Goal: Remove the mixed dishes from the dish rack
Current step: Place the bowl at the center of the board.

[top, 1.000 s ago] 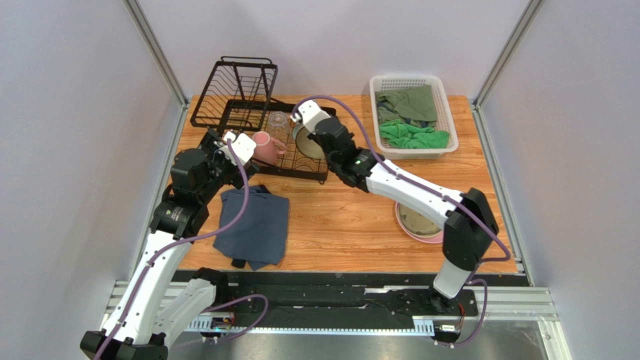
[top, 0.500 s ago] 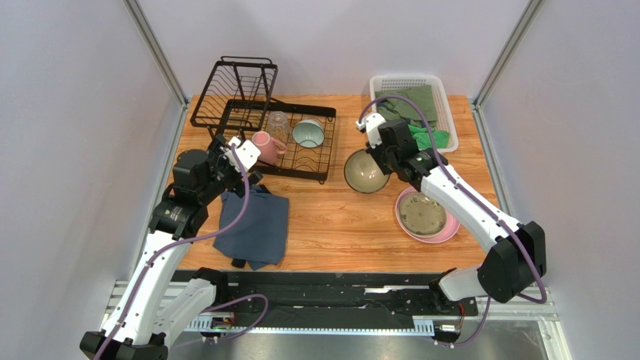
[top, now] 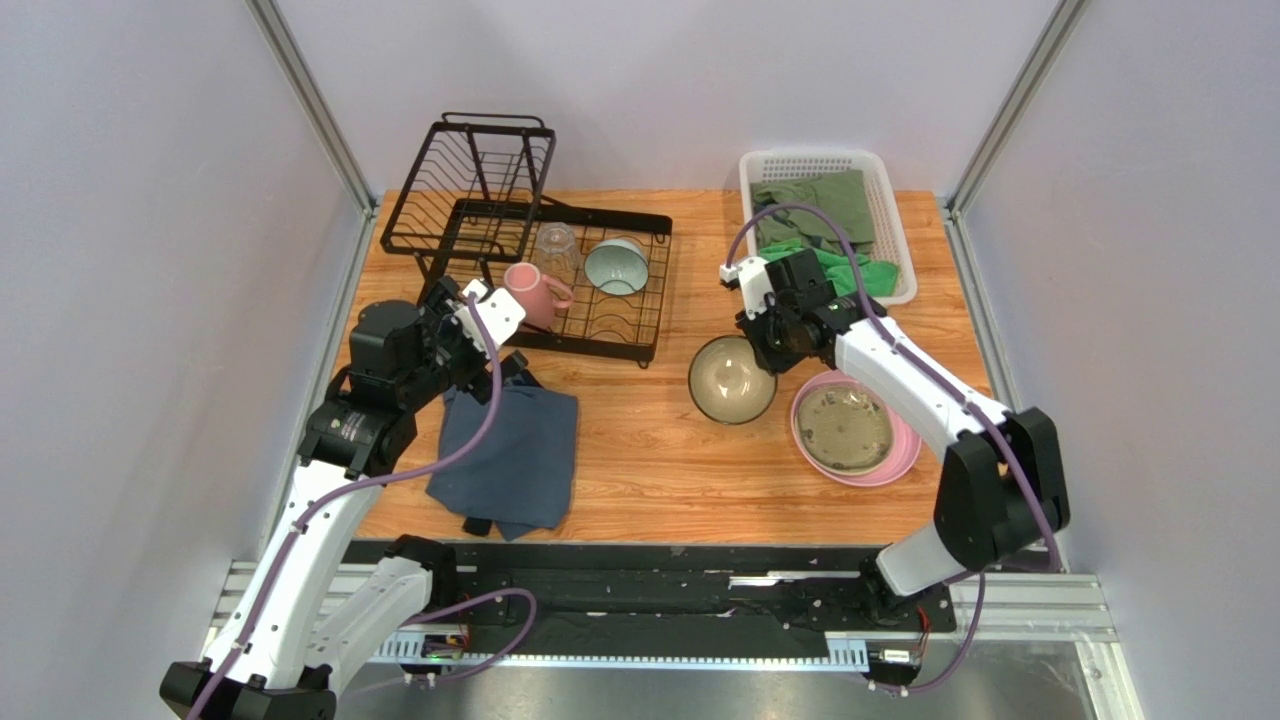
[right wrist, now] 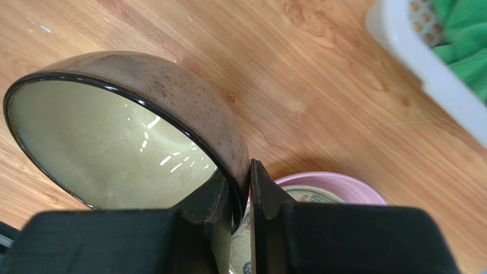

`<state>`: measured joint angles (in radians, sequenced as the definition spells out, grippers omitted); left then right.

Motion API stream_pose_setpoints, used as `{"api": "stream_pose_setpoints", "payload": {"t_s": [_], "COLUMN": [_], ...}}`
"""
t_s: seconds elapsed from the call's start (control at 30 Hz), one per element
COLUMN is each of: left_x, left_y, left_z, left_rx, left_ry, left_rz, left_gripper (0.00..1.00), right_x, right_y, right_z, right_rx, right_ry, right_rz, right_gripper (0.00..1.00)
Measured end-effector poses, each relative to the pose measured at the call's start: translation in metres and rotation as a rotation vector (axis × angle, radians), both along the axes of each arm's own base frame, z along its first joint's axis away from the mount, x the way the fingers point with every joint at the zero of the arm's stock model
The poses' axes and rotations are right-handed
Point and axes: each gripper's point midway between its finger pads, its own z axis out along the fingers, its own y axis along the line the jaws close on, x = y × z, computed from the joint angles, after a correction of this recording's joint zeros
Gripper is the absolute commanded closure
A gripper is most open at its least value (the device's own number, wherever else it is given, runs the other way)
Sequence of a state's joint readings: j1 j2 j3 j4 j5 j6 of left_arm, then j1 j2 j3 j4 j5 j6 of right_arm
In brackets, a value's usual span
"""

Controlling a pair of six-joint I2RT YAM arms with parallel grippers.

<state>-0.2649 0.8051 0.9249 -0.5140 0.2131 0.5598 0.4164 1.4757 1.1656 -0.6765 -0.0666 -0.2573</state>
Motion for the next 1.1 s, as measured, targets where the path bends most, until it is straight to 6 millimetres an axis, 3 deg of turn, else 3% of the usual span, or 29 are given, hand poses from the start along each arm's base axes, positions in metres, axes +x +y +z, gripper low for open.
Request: {"api": "stream_pose_setpoints", "payload": {"t_s": [0.13,0.23,0.6,1.1], "left_x": [-0.001,-0.002,-0.004,-0.009], "left_y": [0.0,0.0,0.0,0.002], "left_z": [-0.002,-0.003,-0.004,-0.001], "left_rx": [0.006,0.008,0.012,0.015], "left_ry": [0.006,0.01,0.015,0.003], "left_rz": [-0.006,-0.007,-0.011,-0.013], "left_gripper": [0.05,0.05,0.05,0.05], "right_x": [0.004,0.01,0.045,0.06], "right_y": [-0.002,-0.003,0.008,0.001], "right_z": [-0.031,-0.044,-0.036,-0.05], "right_rx": [-0.022,-0.035,-0.013,-0.028], "right_ry": [0.094,0.129,0.092,0.122], "right_rz": [-0.009,-0.017,-0.023,-0.027], "right_gripper": [1.0,1.0,1.0,1.0]}}
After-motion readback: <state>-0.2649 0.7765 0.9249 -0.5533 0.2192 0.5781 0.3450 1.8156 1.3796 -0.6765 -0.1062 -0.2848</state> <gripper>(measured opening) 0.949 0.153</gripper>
